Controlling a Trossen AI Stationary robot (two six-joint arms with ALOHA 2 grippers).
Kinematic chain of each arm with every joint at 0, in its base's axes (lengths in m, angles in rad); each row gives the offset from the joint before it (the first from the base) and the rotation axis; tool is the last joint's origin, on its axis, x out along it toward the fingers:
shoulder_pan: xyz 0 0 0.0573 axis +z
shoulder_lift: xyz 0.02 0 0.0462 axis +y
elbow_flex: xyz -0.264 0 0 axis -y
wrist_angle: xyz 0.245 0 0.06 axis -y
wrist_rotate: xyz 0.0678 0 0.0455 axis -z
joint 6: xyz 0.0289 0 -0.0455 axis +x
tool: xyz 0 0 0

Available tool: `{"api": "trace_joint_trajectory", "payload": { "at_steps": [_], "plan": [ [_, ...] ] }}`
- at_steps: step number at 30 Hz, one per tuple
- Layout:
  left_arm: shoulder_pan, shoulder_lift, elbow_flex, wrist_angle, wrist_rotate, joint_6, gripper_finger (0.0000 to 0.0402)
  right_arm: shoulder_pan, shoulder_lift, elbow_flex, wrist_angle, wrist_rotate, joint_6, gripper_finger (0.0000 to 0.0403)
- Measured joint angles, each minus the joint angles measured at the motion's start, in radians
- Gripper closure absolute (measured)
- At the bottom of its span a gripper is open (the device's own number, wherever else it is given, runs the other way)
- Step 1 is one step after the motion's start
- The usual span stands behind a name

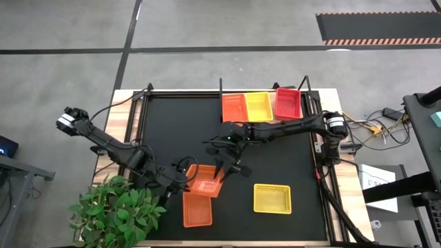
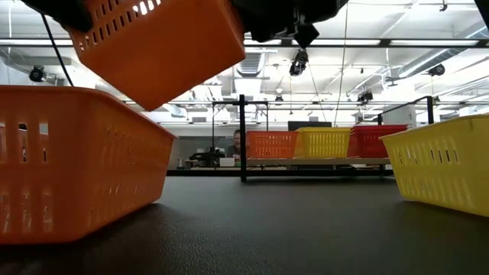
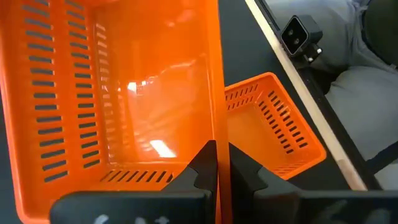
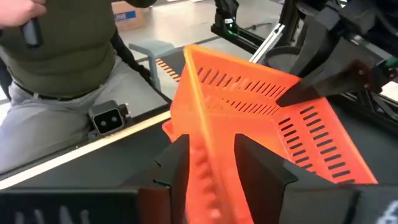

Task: Stack baskets on shelf by color
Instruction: Stack the top orange bin on the orange bin on the shelf

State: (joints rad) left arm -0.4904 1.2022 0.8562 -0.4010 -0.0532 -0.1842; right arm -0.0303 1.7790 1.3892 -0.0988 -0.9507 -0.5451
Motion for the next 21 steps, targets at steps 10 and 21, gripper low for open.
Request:
{"api": "trace_joint_trajectory", "payload": {
  "at_steps": [10,21],
  "plan": [
    [0.033,-0.006,0.000,0.008,0.011,0.097,0.0401,0.002,0.010,-0.001,-0.037,-0.015,-0.073,0.0387],
    [0.039,-0.005,0.001,0.061,-0.013,0.123,0.0328,0.002,0.010,-0.002,-0.050,0.012,-0.077,0.0394]
  ]
}}
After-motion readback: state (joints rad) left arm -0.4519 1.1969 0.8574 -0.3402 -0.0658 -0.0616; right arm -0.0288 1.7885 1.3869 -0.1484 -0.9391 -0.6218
